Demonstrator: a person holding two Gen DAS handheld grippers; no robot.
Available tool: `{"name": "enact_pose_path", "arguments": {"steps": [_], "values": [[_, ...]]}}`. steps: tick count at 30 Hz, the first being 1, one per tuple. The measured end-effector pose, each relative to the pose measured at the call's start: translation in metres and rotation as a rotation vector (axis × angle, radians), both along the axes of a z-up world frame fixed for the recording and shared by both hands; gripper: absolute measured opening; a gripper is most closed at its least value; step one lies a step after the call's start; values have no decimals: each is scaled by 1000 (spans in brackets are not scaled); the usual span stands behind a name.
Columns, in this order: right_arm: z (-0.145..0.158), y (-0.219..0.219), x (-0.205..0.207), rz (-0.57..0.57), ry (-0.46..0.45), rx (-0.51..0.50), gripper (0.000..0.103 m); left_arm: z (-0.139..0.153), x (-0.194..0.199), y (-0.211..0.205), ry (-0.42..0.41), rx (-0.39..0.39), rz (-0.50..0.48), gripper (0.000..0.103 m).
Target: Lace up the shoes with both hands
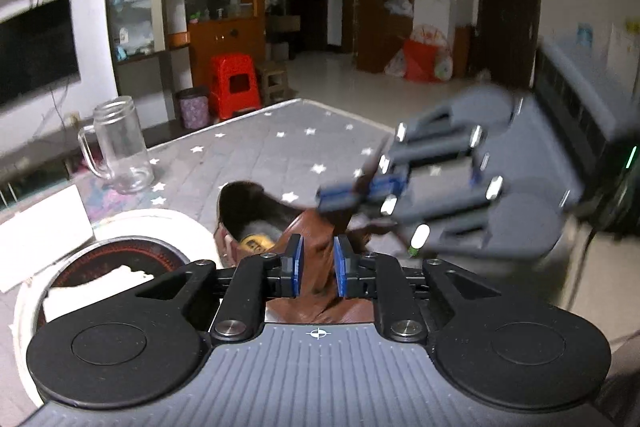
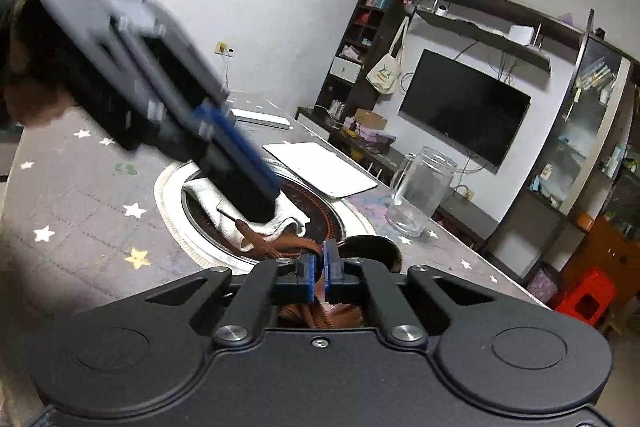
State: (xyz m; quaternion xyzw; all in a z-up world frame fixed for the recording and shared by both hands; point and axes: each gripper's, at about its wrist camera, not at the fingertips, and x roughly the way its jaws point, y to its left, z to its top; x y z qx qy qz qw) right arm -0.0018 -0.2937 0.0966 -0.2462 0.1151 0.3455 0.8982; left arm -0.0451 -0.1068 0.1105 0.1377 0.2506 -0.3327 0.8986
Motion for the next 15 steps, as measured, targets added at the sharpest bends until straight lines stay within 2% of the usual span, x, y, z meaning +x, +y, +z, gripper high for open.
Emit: {"name": "enact_pose_path", "arguments": {"steps": [5,9,12,15], "values": [[10,-4,4,-8,16,15,4,-8,0,-18,-89,62,-41,17],[17,-9,3,-6,41,40,4,-11,3,-29,-111,56,-71,19],[19,-9,5,4,57,51,4,-11,3,-35,-143,50,-82,26],[22,-10,5,16,70,73,4,-11,5,-41,-169,40,-88,26]]}}
